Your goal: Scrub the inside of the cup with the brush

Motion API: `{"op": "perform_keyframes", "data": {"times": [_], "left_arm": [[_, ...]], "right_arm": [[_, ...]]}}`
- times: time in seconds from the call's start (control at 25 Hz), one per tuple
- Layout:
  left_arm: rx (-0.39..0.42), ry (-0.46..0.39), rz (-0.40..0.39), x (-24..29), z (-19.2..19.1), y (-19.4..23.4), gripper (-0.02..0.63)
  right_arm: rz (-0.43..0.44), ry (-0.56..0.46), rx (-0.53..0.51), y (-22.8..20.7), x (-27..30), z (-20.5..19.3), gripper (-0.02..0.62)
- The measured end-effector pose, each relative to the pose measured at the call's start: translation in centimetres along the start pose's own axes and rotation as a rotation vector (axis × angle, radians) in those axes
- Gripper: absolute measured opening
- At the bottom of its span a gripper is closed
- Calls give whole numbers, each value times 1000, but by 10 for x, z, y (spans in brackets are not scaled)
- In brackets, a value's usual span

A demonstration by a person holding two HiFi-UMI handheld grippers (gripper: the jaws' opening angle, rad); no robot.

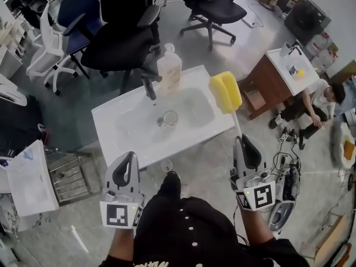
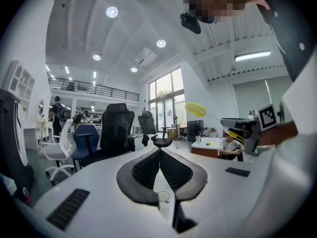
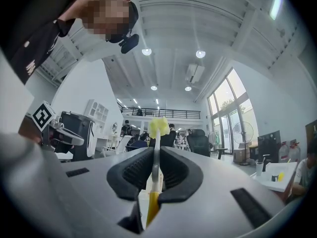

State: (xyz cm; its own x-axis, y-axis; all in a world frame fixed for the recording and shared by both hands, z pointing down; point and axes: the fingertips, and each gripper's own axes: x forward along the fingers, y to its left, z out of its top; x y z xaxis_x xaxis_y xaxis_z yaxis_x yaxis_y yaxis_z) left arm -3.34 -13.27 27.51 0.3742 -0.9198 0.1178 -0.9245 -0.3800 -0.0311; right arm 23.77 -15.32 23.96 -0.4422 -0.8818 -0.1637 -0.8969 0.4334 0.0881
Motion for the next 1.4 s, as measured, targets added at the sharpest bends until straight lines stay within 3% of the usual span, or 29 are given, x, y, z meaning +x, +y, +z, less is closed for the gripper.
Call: {"op": "perform_keyframes", "data": {"times": [0.48,0.68,0.96,1.04,1.16,1.28,1.4], "left_arm": [[12,-56,-30,119,24,56,26],[-30,-35,-63,157,21,71,28],[-8,125,-220,192,-46,65,29],[23,184,-277,200,-75,54,48],[55,315,-344,205,-131,37,183],[91,406,-376,212,-190,24,186],[33,463,-396,224,-249,13,237]], "right_arm": [[50,-55,-77,-40,117,6,49],[99,-73,-231,-34,163,15,49],[389,-24,-445,-12,185,-8,49],[500,48,-499,-8,181,-33,49],[666,185,-578,-4,173,-79,49],[828,321,-659,0,170,-134,49],[980,449,-747,2,170,-190,49]]}}
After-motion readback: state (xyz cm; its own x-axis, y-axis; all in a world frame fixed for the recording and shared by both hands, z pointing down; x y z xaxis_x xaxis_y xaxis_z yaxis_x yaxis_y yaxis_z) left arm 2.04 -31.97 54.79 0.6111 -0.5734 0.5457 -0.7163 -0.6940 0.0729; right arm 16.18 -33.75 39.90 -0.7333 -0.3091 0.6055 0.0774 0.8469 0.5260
